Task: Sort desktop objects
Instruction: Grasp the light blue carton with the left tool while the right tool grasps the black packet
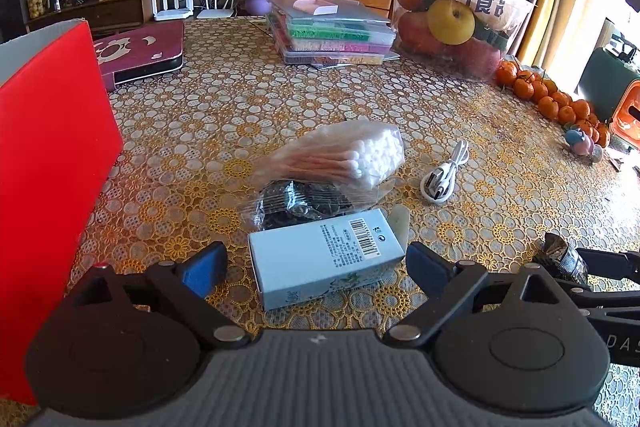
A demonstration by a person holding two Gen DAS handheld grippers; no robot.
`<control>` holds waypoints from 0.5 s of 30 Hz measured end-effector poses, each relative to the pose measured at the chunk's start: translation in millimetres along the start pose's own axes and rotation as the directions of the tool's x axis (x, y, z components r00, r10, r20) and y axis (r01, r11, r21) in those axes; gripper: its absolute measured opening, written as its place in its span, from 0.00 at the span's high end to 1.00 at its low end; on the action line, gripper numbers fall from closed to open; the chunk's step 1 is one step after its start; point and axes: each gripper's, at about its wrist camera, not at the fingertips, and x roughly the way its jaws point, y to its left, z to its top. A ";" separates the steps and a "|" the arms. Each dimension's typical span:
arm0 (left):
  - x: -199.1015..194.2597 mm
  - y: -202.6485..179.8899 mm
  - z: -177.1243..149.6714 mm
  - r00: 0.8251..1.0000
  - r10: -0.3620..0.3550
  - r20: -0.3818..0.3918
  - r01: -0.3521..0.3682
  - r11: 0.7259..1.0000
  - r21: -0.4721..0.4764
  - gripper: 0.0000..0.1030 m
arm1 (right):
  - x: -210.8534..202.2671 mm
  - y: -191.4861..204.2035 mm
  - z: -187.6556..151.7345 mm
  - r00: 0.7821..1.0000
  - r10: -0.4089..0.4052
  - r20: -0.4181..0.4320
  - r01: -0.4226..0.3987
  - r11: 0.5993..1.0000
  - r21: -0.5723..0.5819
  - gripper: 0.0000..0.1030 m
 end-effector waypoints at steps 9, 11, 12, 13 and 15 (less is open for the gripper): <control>-5.1 -1.3 -1.7 1.000 -0.004 0.008 0.004 1.000 0.004 0.25 | -2.2 0.8 -0.4 1.000 -0.020 0.003 0.020 1.000 0.007 0.41; -5.8 -0.4 -2.0 1.000 -0.004 0.008 0.004 1.000 0.004 0.26 | -3.8 0.9 -0.3 1.000 -0.020 0.006 0.019 1.000 0.007 0.43; -6.2 0.0 -2.1 1.000 -0.004 0.008 0.004 1.000 0.004 0.26 | -4.7 1.4 -0.2 1.000 -0.022 0.007 0.022 1.000 0.005 0.44; -6.7 0.6 -2.3 1.000 -0.005 0.007 0.005 1.000 0.003 0.26 | -5.8 2.1 -0.1 1.000 -0.025 0.008 0.025 1.000 0.002 0.45; -8.3 2.5 -3.0 1.000 -0.011 0.002 0.011 1.000 -0.001 0.26 | -8.0 2.9 -0.2 1.000 -0.021 0.009 0.021 1.000 0.001 0.46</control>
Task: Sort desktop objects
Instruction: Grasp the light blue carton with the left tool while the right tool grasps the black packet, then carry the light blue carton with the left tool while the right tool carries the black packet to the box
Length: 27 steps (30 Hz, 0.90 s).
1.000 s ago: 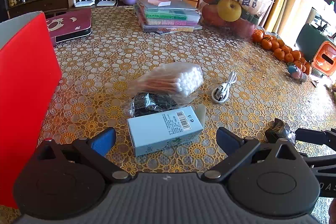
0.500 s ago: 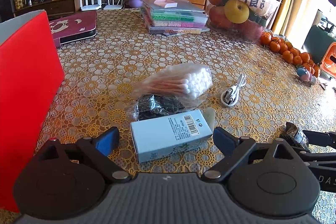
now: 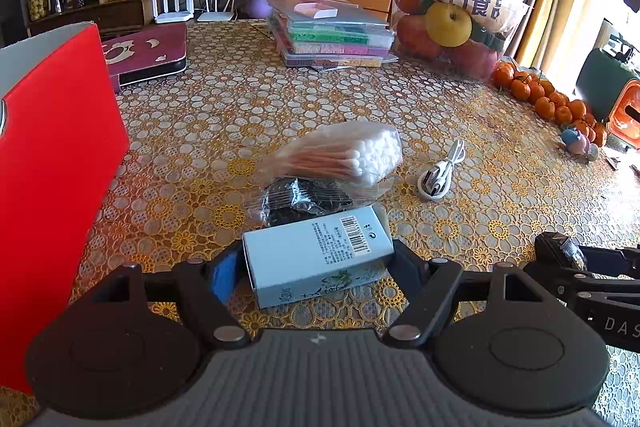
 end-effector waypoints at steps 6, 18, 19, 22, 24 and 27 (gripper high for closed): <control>-10.5 6.6 -2.0 1.000 -0.014 0.002 0.014 1.000 -0.003 0.27 | -7.1 4.1 -2.0 1.000 0.003 -0.002 -0.003 1.000 -0.002 0.51; -36.3 15.9 -1.2 0.999 -0.046 0.003 0.046 0.999 0.003 0.27 | -29.8 14.7 -5.3 1.000 -0.004 0.008 0.004 1.000 -0.013 0.52; -38.8 16.6 -1.5 0.999 -0.049 0.003 0.049 0.999 0.006 0.27 | -32.7 15.9 -5.3 1.000 -0.003 0.010 0.003 1.000 -0.013 0.52; -46.4 18.9 -2.4 0.998 -0.066 -0.003 0.066 0.998 0.006 0.27 | -41.8 20.5 -4.8 1.000 -0.002 0.020 0.002 1.000 -0.018 0.52; -50.6 20.8 -2.8 0.997 -0.074 -0.010 0.074 0.997 0.002 0.27 | -47.5 23.7 -4.4 1.000 -0.001 0.027 0.001 1.000 -0.019 0.52; -59.3 22.6 -3.3 0.997 -0.080 -0.012 0.080 0.997 0.008 0.27 | -56.0 29.4 -4.9 0.999 0.004 0.033 -0.003 1.000 -0.025 0.52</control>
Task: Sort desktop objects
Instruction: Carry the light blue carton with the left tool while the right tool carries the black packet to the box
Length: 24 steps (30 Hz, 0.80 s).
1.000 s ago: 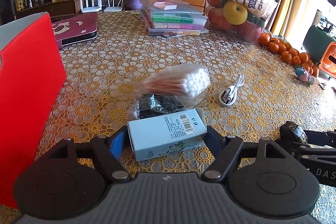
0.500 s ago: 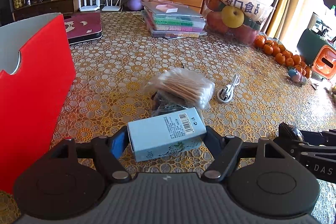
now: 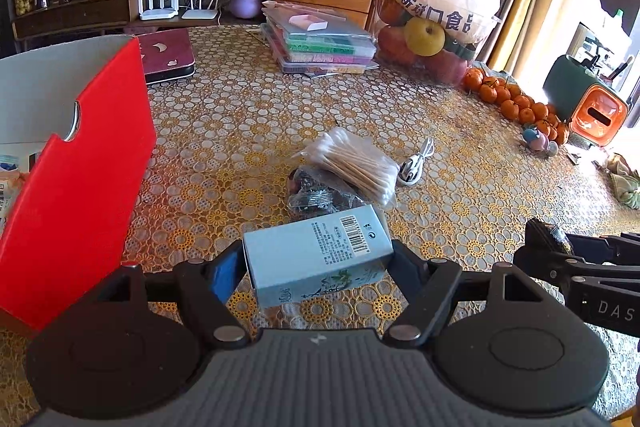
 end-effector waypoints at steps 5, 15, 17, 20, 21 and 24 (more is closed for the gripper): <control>-19.1 2.1 0.6 1.000 -0.021 -0.005 0.021 1.000 0.008 0.27 | -16.7 10.2 -1.4 1.000 0.003 0.012 -0.003 1.000 -0.010 0.52; -60.6 3.1 -0.9 0.999 -0.052 0.004 0.052 0.997 0.048 0.27 | -52.1 29.1 -6.0 0.999 0.014 0.036 -0.014 1.000 -0.007 0.52; -68.3 2.3 -1.1 0.998 -0.066 0.000 0.066 0.996 0.062 0.27 | -59.4 33.0 -7.8 0.999 0.018 0.042 -0.018 1.000 -0.004 0.52; -81.0 1.0 -2.9 0.996 -0.085 -0.006 0.085 0.993 0.082 0.27 | -71.1 40.7 -10.4 0.998 0.022 0.053 -0.021 1.000 -0.009 0.52; -85.3 1.3 -3.5 0.996 -0.094 -0.008 0.094 0.992 0.084 0.27 | -75.1 43.0 -11.1 0.998 0.023 0.058 -0.023 1.000 -0.010 0.52; -98.5 2.0 -5.1 0.994 -0.110 -0.003 0.109 0.989 0.095 0.27 | -86.7 49.9 -12.5 0.997 0.028 0.069 -0.027 1.000 -0.016 0.52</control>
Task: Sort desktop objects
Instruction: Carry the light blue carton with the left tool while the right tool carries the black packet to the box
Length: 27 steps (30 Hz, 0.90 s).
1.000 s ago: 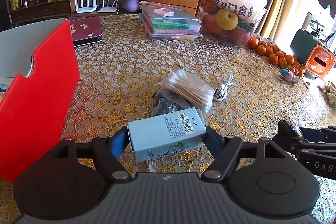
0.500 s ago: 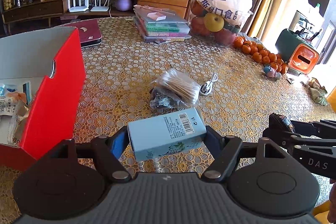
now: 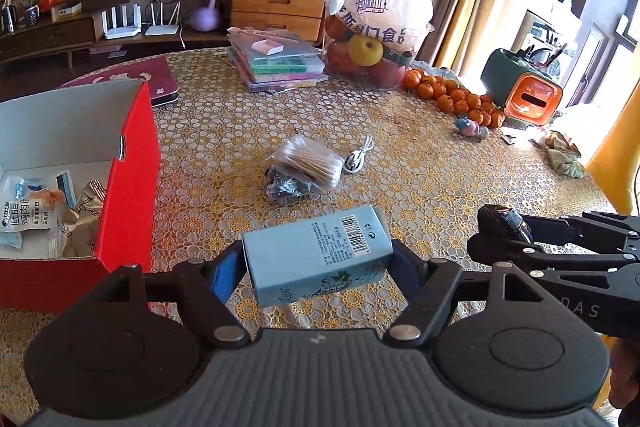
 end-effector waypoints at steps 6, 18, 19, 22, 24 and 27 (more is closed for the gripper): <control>-25.6 4.5 -2.1 1.000 -0.029 -0.011 0.029 1.000 0.003 0.27 | -22.5 14.7 -0.7 1.000 0.016 0.024 -0.015 1.000 -0.018 0.52; -77.1 24.7 -9.5 0.999 -0.030 0.022 0.029 0.999 0.030 0.27 | -52.2 58.0 -1.8 0.995 0.081 0.054 -0.078 0.995 -0.059 0.52; -81.1 27.0 -10.1 0.999 -0.028 0.027 0.027 0.999 0.032 0.27 | -53.3 62.2 -0.9 0.995 0.086 0.057 -0.083 0.995 -0.064 0.52; -92.1 35.4 -11.1 0.999 -0.028 0.042 0.027 0.999 0.031 0.27 | -57.0 75.4 1.3 0.993 0.102 0.064 -0.097 0.992 -0.085 0.52; -98.9 42.6 -11.3 0.999 -0.028 0.043 0.027 0.999 0.022 0.27 | -58.8 84.1 3.4 0.991 0.110 0.069 -0.103 0.990 -0.099 0.52; -109.0 53.1 -12.4 0.998 -0.016 0.053 0.015 1.000 0.023 0.27 | -61.3 96.1 6.8 0.989 0.125 0.078 -0.116 0.987 -0.114 0.52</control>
